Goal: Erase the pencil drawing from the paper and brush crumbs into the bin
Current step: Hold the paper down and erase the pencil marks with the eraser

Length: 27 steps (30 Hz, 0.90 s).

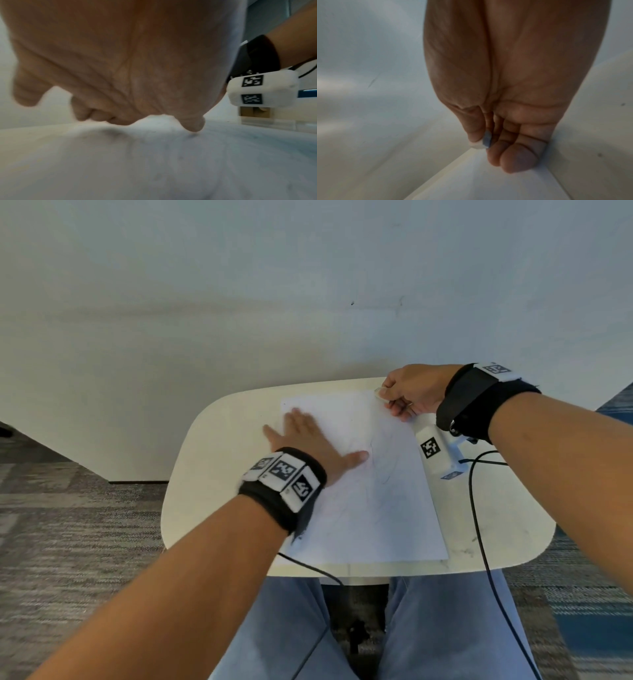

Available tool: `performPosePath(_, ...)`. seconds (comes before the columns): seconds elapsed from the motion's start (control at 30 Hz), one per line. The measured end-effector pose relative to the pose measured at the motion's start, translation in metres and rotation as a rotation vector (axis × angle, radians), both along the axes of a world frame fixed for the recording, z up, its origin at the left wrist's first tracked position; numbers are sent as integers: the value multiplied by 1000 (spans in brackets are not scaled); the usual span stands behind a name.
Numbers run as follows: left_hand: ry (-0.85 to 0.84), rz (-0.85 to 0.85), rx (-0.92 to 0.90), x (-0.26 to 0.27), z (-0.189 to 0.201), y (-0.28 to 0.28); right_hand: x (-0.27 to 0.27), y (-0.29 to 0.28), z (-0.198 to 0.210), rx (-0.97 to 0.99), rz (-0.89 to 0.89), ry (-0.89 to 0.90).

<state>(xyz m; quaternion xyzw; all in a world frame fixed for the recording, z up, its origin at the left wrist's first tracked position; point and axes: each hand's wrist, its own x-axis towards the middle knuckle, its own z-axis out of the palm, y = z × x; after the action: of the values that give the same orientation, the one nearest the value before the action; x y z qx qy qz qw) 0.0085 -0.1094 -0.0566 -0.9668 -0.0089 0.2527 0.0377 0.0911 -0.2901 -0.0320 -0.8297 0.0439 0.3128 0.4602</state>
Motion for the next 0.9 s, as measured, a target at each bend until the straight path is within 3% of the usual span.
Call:
performPosePath(0.13, 26, -358, -214, 1, -3, -48, 0, 1, -1, 5, -3, 1)
performPosePath(0.23, 49, -246, -149, 1, -11, -38, 0, 2, -2, -2, -12, -7)
performPosePath(0.4, 54, 183, 74, -3, -3, 18, 2, 0, -2, 11, -20, 1)
performPosePath(0.47, -18, 96, 35, -10, -1, 19, 2, 1, -2, 8, -18, 2)
performPosePath(0.57, -7, -211, -116, -24, -7, 14, 1, 1, -2, 13, -17, 3)
performPosePath(0.6, 13, -211, -112, -26, -10, 18, 1, 1, -2, 12, -18, 3)
performPosePath(0.73, 17, 94, 95, -15, -6, 39, 0, 0, -3, 12, -22, 1)
performPosePath(0.8, -38, -9, 50, -14, 0, 29, 1, 1, -2, 12, -22, 6)
performPosePath(0.9, -29, -305, -146, -13, 3, -18, 1, 2, -1, 24, -40, 17)
